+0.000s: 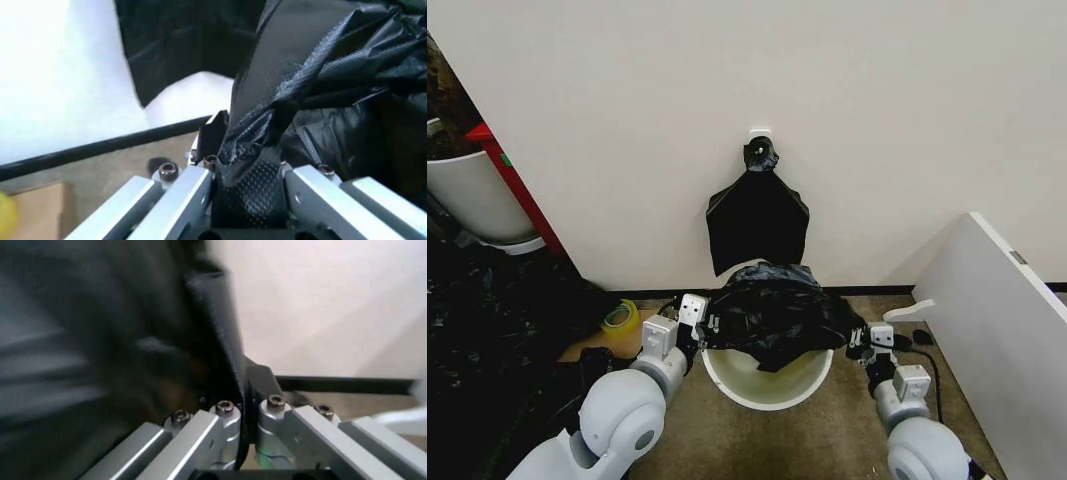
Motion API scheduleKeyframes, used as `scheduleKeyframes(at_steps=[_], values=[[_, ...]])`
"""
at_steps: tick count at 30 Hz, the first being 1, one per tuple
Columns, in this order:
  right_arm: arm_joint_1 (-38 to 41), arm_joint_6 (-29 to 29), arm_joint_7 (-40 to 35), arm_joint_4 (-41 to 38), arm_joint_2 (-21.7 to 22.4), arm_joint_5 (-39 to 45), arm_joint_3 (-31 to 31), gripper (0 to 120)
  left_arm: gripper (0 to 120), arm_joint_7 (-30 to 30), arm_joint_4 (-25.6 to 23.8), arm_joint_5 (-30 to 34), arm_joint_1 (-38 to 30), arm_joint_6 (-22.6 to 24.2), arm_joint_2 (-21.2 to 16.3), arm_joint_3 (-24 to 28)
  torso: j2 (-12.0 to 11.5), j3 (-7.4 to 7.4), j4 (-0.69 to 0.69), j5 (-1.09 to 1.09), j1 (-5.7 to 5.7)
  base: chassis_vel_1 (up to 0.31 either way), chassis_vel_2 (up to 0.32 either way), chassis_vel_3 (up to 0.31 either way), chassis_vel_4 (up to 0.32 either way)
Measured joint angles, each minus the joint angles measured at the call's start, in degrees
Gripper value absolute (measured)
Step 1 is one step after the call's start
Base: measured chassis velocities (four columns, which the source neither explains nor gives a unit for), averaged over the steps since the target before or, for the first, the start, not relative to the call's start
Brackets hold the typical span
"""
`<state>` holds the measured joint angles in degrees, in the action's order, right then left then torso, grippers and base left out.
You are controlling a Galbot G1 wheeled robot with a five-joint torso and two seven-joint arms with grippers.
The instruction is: Place the garbage bag over the trash bin.
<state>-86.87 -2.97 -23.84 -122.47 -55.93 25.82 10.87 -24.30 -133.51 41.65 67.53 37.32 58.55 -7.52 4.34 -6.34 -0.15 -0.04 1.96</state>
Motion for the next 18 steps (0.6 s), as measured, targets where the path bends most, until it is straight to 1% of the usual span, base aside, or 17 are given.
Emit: scheduleKeyframes(at_steps=[2, 3, 5, 8, 9, 11, 14, 16, 17, 18], values=[[-0.63, 3.68, 2.61, 0.58, -0.59, -2.6, -1.22, 0, 1, -0.15, -0.19, 2.36, -0.35, -0.01, 1.12, -0.08, 0.0, 0.0, 0.0, -0.01, 0.0, 0.0, 0.0, 0.0, 0.0], [-0.63, 3.68, 2.61, 0.58, -0.59, -2.6, -1.22, 0, 1, -0.15, -0.19, 2.36, -0.35, -0.01, 1.12, -0.08, 0.0, 0.0, 0.0, -0.01, 0.0, 0.0, 0.0, 0.0, 0.0], [-0.95, 6.0, 5.26, 1.43, -1.16, -4.63, -1.67, 0, 1, -0.36, -0.3, 4.24, -0.49, 0.03, 1.66, -0.34, 0.0, 0.0, 0.01, 0.03, 0.0, 0.0, 0.0, 0.0, 0.0], [-1.05, 7.11, 7.08, 2.17, -1.29, -6.23, -1.69, 0, 1, -0.63, -0.36, 6.34, -0.54, 0.07, 1.83, -0.72, 0.0, 0.0, 0.01, -0.02, 0.0, 0.0, 0.0, 0.0, 0.0], [-1.05, 8.12, 8.3, 3.04, -1.22, -7.52, -1.69, 0, 1, -0.81, -0.36, 8.24, -0.56, 0.38, 1.84, -1.23, 0.0, 0.0, 0.01, 0.0, 0.0, 0.0, 0.0, 0.0, 0.0], [-0.95, 8.69, 8.84, 3.5, -1.21, -8.03, -1.61, 0, 1, -0.87, -0.36, 8.92, -0.49, 0.82, 1.85, -1.34, 0.0, 0.0, 0.01, 0.02, 0.0, 0.0, 0.0, 0.0, 0.0], [-0.18, 10.27, 10.22, 3.92, -1.38, -7.83, -0.96, 0, 1, -0.87, -0.32, 8.46, 0.11, 1.6, 1.81, -0.66, 0.0, 0.0, 0.01, 0.01, 0.0, 0.0, 0.0, 0.0, 0.0], [1.24, 12.43, 12.18, 3.94, -1.51, -5.98, 0.47, 0, 1, -0.63, 0.62, 5.77, 1.23, 2.14, 1.71, 0.79, 0.0, 0.0, 0.01, 0.0, 0.0, 0.0, 0.0, 0.0, 0.0], [1.24, 12.43, 12.18, 3.94, -1.51, -5.98, 0.47, 0, 1, -0.63, 0.62, 5.77, 1.23, 2.14, 1.71, 0.79, 0.0, 0.0, 0.01, 0.0, 0.0, 0.0, 0.0, 0.0, 0.0], [1.91, 13.18, 13.06, 3.99, -1.42, -5.04, 1.16, 0, 1, -0.05, 1.11, 4.35, 1.68, 2.59, 1.65, 1.46, 0.0, 0.0, 0.02, -0.01, 0.0, 0.0, 0.0, 0.0, 0.0]])
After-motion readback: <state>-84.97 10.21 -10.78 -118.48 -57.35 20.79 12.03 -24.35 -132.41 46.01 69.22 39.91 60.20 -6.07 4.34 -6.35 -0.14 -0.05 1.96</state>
